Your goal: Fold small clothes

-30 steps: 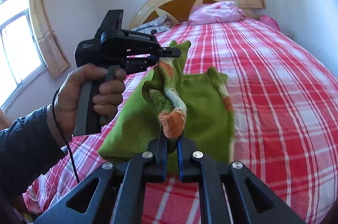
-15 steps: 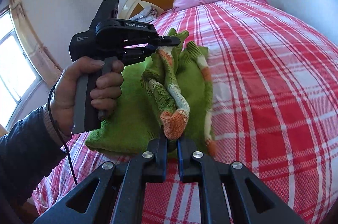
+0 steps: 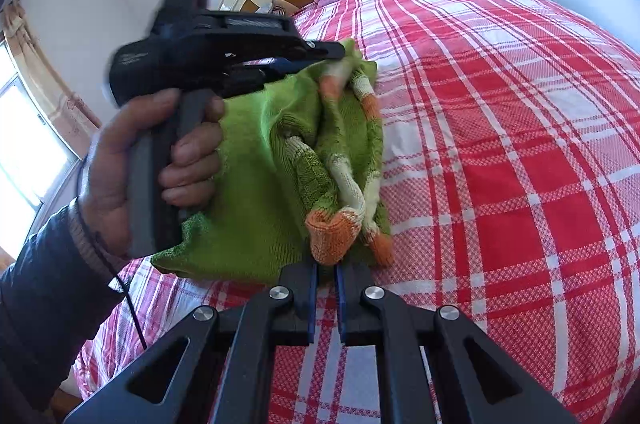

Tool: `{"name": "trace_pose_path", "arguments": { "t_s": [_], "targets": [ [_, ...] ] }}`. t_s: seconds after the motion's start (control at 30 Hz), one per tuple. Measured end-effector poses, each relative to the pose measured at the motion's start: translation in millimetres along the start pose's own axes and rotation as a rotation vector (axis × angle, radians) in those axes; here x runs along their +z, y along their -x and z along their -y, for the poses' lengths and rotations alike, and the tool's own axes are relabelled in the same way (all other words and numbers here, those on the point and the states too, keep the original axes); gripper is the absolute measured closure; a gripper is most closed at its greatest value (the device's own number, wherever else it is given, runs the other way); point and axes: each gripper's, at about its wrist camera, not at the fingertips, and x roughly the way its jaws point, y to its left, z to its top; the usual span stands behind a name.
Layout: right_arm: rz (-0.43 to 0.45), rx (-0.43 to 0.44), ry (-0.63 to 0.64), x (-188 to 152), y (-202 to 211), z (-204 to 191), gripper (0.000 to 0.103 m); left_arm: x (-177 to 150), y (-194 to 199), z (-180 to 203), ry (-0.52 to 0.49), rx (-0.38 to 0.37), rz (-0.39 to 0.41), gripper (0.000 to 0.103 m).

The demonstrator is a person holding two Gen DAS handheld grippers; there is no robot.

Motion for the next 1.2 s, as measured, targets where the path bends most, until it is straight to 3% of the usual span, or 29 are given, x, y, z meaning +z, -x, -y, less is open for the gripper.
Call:
{"name": "trace_pose_path", "arguments": {
  "t_s": [0.07, 0.1, 0.17, 0.27, 0.3, 0.43, 0.6, 0.67, 0.73, 0.77, 0.93, 1.0, 1.07, 1.1, 1.17, 1.2],
  "targets": [
    [-0.004, 0.012, -0.004, -1, -1, 2, 0.095, -8, 17, 3, -0.049, 0.050, 0.032, 0.058],
    [-0.003, 0.017, -0.004, 0, -1, 4, 0.093, -14, 27, 0, -0.058, 0.070, 0.054, 0.051],
    [0.003, 0.029, 0.000, 0, 1, 5, 0.081, -33, 53, -16, -0.061, 0.139, 0.096, 0.035],
    [0.078, -0.038, 0.043, 2, 18, 1, 0.055, -61, 81, -42, -0.029, 0.186, 0.145, 0.033],
    [0.105, -0.060, 0.052, 3, 23, 0, 0.053, -72, 90, -51, -0.014, 0.195, 0.155, 0.032],
    [0.201, -0.094, 0.057, 22, 41, -6, 0.053, -111, 104, -73, 0.031, 0.192, 0.174, 0.024],
    [0.137, -0.004, 0.058, 63, 5, -28, 0.053, -122, 91, -68, 0.003, 0.198, 0.149, 0.024],
    [0.077, 0.001, 0.044, 80, -22, -32, 0.053, -124, 89, -66, -0.018, 0.209, 0.152, 0.011],
    [-0.006, 0.026, 0.014, 93, -56, -30, 0.056, -126, 84, -69, -0.011, 0.214, 0.136, 0.008],
    [-0.041, 0.015, 0.009, 95, -67, -28, 0.082, -126, 85, -72, 0.004, 0.204, 0.132, 0.008],
    [0.003, -0.150, 0.048, 93, -62, -26, 0.089, -133, 93, -84, 0.076, 0.174, 0.151, 0.000],
    [-0.014, -0.169, 0.026, 89, -64, -16, 0.088, -132, 86, -86, 0.088, 0.159, 0.120, 0.000],
    [-0.017, -0.181, 0.035, 87, -67, -13, 0.082, -131, 79, -85, 0.081, 0.163, 0.086, 0.000],
    [-0.010, -0.198, 0.035, 89, -65, -14, 0.070, -131, 79, -83, 0.077, 0.168, 0.084, 0.000],
    [0.021, -0.222, 0.032, 95, -57, -19, 0.057, -132, 79, -83, 0.075, 0.181, 0.086, 0.000],
    [0.060, -0.235, 0.048, 98, -49, -25, 0.057, -132, 78, -82, 0.075, 0.184, 0.082, 0.000]
  ]
}}
